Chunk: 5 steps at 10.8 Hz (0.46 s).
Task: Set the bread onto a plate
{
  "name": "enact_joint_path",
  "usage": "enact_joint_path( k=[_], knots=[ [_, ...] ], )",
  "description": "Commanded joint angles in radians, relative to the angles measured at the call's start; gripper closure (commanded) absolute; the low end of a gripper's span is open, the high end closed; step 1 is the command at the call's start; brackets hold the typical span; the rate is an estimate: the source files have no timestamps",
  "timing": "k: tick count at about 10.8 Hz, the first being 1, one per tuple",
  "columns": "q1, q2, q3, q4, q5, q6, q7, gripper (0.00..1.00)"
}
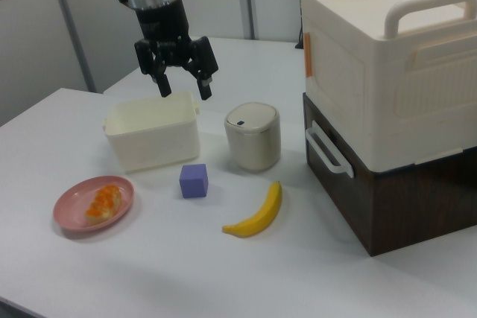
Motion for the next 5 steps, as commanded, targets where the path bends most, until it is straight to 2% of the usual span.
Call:
enact_joint_path(
  k=[1, 5],
  knots=[
    [0.011, -0.016, -0.02, 0.017, 0.015, -0.043, -0.048, 0.0],
    [0.022, -0.015, -0.019, 0.014, 0.017, -0.041, -0.047, 0.0]
  ],
)
